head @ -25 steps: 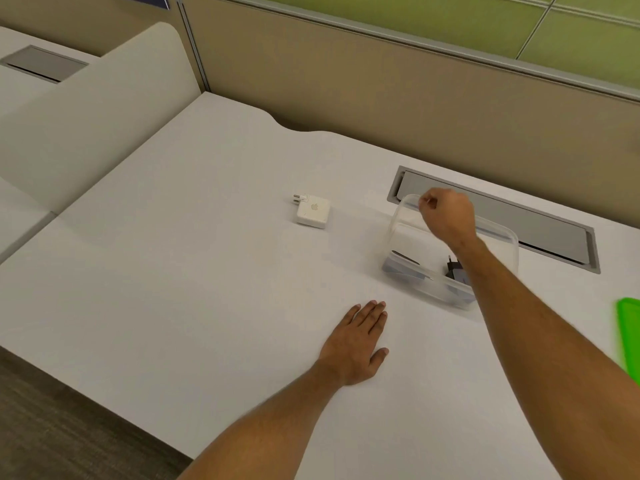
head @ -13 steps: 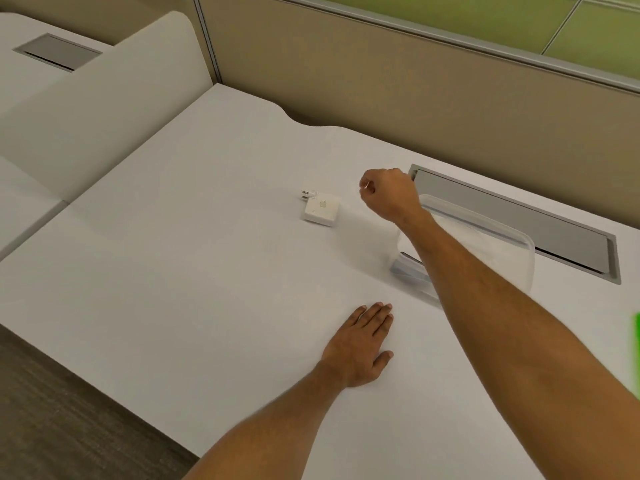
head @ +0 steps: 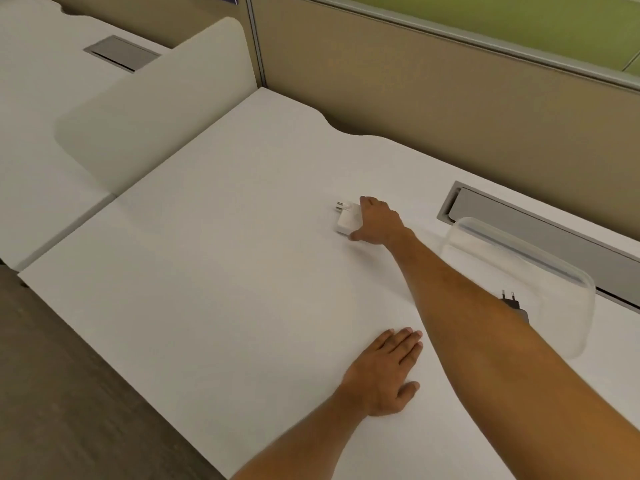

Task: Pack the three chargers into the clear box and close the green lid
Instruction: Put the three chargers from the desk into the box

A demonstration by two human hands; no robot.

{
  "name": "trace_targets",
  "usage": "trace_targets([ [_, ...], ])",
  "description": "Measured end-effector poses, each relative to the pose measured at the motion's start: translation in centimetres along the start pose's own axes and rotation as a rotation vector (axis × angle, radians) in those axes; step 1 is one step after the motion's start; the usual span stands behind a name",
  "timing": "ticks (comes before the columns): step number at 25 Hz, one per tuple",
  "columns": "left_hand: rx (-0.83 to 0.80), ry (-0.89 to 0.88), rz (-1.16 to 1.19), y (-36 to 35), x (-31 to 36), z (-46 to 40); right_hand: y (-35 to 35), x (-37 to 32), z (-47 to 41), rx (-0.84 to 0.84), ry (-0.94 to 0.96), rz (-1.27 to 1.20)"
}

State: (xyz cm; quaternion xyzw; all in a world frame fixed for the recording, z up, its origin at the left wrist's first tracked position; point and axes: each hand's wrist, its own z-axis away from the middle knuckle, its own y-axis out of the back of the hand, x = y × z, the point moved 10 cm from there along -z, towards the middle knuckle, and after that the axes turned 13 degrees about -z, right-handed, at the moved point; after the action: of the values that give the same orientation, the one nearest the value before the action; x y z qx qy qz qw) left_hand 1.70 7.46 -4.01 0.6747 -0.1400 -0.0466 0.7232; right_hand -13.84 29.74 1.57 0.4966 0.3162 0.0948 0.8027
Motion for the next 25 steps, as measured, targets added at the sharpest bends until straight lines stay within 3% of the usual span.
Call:
trace_targets([
  [13, 0.007, -0.008, -0.010, -0.1, 0.0, -0.1, 0.4, -0.7, 0.2, 0.132, 0.019, 0.037],
  [21, -0.009, -0.006, -0.056, -0.3, -0.1, -0.1, 7.1, -0.5, 3.8, 0.345, 0.070, -0.067],
  [25, -0.019, -0.007, -0.073, -0.6, -0.1, 0.0, 11.5, 2.1, 7.5, 0.492, 0.006, -0.137],
])
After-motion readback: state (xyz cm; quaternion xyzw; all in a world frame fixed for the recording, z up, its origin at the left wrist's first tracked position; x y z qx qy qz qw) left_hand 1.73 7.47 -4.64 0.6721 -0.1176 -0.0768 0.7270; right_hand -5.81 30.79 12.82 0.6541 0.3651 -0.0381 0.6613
